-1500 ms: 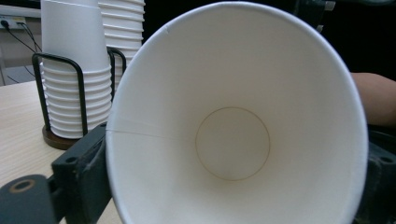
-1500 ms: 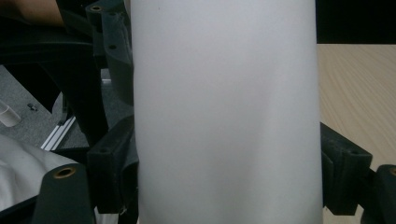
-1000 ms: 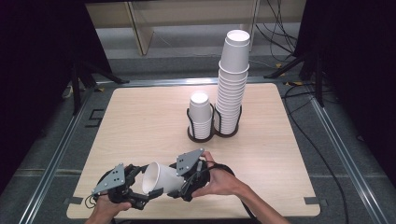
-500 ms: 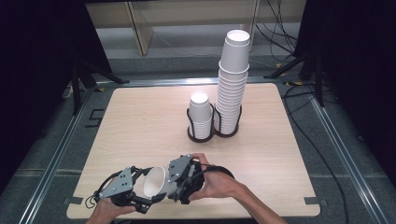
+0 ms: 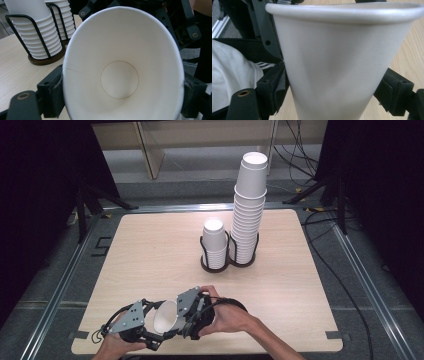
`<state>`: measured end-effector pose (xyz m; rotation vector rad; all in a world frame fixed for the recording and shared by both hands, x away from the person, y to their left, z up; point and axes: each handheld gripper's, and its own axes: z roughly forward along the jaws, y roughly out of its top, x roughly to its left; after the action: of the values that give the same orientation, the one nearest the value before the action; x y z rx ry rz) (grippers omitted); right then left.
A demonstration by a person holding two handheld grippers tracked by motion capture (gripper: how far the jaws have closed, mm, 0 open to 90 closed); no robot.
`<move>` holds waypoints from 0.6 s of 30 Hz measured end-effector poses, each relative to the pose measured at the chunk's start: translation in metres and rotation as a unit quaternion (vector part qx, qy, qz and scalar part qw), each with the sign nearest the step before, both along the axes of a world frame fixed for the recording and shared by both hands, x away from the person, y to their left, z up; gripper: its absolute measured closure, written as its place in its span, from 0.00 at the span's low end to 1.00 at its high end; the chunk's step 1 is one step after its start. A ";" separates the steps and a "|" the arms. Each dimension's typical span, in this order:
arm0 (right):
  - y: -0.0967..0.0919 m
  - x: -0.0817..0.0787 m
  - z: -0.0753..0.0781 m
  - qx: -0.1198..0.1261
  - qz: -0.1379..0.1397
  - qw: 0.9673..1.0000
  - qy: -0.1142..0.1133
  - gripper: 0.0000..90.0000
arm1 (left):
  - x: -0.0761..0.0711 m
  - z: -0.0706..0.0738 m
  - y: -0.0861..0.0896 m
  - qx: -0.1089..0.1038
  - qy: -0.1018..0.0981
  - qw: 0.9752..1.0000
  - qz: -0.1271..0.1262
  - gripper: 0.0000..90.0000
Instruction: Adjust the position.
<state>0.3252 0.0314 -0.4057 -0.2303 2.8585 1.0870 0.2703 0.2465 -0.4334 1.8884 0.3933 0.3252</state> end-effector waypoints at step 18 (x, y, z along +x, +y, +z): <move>-0.007 0.000 0.001 0.027 0.007 1.000 0.008 0.25 | 0.000 -0.003 0.001 -0.059 -0.005 0.998 -0.004 0.13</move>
<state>0.3257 0.0247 -0.4050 -0.2401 2.8414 1.1725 0.2703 0.2480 -0.4366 1.7723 0.3899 0.3005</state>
